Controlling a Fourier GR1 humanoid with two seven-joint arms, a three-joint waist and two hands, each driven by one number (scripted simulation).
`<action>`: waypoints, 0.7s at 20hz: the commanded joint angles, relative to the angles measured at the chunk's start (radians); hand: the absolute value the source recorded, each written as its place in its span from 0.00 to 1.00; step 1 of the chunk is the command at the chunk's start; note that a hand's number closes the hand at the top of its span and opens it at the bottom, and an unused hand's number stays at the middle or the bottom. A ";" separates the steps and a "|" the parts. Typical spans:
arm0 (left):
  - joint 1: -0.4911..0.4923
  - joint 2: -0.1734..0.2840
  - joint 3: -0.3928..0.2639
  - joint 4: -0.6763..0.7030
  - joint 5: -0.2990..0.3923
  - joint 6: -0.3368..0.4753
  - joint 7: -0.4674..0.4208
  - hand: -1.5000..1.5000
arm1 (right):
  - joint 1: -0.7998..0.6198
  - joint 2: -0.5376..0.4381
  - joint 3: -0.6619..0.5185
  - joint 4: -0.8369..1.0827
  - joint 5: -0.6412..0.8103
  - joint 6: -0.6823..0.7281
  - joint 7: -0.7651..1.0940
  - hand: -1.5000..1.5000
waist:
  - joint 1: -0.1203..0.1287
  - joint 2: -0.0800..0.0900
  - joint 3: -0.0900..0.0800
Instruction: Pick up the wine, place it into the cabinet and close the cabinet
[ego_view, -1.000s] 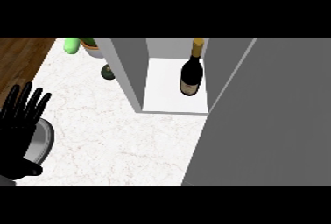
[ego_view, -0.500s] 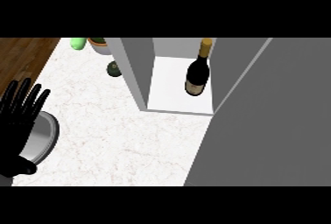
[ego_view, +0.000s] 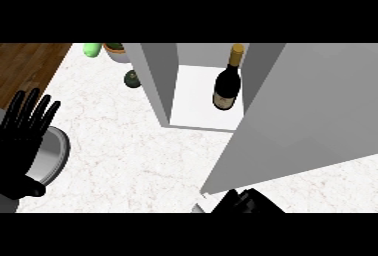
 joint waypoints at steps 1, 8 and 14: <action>0.008 0.034 0.048 0.022 0.020 0.001 0.011 0.00 | -0.256 0.212 -0.023 0.190 -0.005 -0.047 0.135 1.00 | -0.008 -0.005 -0.002; 0.040 0.056 0.099 0.091 -0.002 -0.086 -0.026 0.00 | -0.518 0.331 -0.173 0.532 -0.122 -0.088 0.087 1.00 | -0.048 -0.003 0.003; -0.026 0.031 0.109 0.058 0.022 -0.016 0.056 0.00 | -0.593 0.334 -0.285 0.750 -0.235 -0.040 -0.008 1.00 | -0.063 -0.003 0.004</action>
